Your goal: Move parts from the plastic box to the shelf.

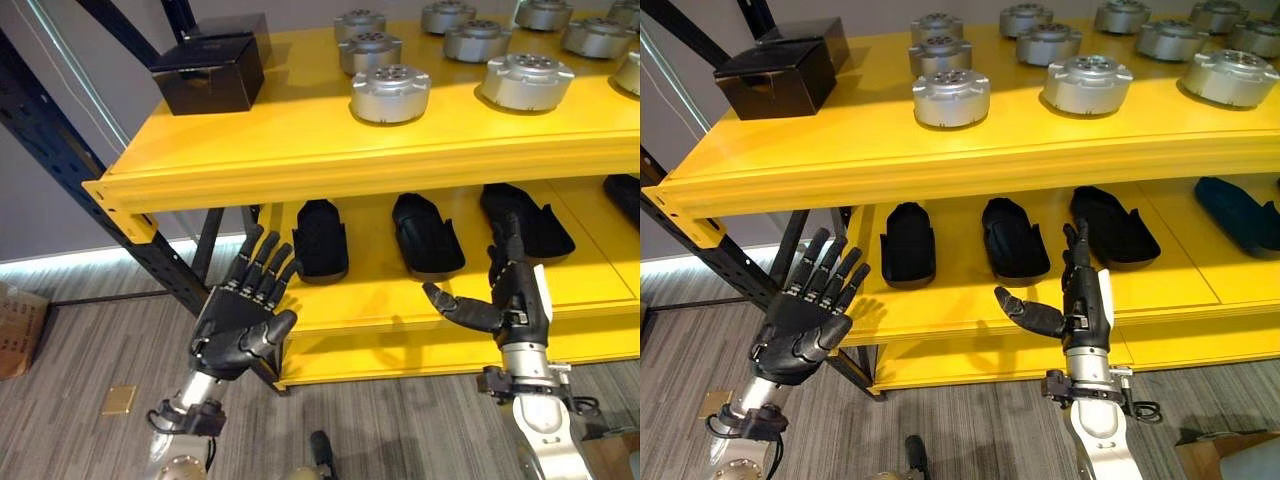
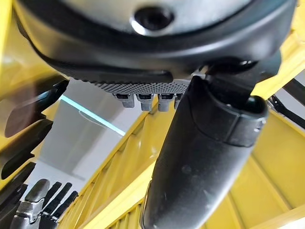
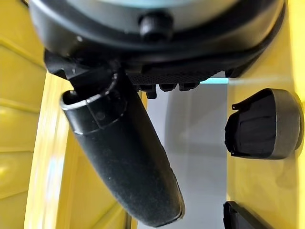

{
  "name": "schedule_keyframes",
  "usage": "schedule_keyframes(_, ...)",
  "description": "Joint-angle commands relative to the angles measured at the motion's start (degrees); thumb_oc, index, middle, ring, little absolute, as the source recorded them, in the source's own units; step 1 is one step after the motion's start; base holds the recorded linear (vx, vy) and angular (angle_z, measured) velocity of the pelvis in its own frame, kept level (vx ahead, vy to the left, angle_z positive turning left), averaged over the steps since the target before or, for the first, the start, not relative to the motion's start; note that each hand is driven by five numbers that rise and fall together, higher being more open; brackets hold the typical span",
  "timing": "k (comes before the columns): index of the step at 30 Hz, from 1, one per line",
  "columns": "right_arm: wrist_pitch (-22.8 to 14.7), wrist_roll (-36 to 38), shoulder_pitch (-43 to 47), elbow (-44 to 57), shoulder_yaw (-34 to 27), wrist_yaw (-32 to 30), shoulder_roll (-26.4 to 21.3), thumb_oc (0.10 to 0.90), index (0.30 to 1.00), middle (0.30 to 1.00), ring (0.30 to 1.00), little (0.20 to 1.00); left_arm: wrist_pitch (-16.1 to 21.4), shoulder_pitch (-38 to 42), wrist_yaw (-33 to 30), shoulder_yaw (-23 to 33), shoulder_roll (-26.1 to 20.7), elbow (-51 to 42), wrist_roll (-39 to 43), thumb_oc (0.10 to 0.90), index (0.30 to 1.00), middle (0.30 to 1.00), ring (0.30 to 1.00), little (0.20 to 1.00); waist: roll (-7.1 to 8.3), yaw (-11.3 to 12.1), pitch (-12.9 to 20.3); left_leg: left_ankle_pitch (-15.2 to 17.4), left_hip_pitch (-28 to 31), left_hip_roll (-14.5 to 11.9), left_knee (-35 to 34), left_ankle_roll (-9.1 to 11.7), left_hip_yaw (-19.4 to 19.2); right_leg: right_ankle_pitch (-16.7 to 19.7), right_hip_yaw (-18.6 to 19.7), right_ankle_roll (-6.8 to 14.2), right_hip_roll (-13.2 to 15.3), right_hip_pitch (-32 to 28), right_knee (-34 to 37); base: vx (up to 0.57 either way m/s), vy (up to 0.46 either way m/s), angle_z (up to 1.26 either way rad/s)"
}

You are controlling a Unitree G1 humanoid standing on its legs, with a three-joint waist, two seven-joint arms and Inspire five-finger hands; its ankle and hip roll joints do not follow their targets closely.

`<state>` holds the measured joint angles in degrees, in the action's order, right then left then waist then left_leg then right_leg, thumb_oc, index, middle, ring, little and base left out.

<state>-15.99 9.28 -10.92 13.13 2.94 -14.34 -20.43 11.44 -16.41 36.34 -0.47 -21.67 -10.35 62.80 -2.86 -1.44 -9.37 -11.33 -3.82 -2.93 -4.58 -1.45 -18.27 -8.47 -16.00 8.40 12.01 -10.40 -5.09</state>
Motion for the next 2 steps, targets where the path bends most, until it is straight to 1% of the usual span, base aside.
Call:
schedule_keyframes(1, -6.7, -0.5, 6.8, 4.4, -0.4, -0.8, -0.7, 0.900, 1.000, 1.000, 1.000, 1.000, 4.4, 6.3, 0.7, 2.0, -1.8, -6.1, 3.7, 0.900, 1.000, 1.000, 1.000, 1.000, 2.06, 0.2, 1.0, 12.2, 8.8, -4.0, 3.3, 4.1, 0.0, 6.9, -1.1, -1.9, -0.1, 5.6, 2.9, 0.00, 0.000, 0.00)
schedule_keyframes(2, -6.7, -0.5, 6.8, 4.4, -0.4, -0.8, -0.7, 0.900, 1.000, 1.000, 1.000, 1.000, 4.3, 6.3, 0.7, 2.0, -1.8, -6.1, 3.7, 0.900, 1.000, 1.000, 1.000, 1.000, 2.06, 0.2, 1.0, 12.2, 8.8, -4.0, 3.3, 4.1, 0.0, 6.9, -1.1, -1.9, -0.1, 5.6, 2.9, 0.00, 0.000, 0.00)
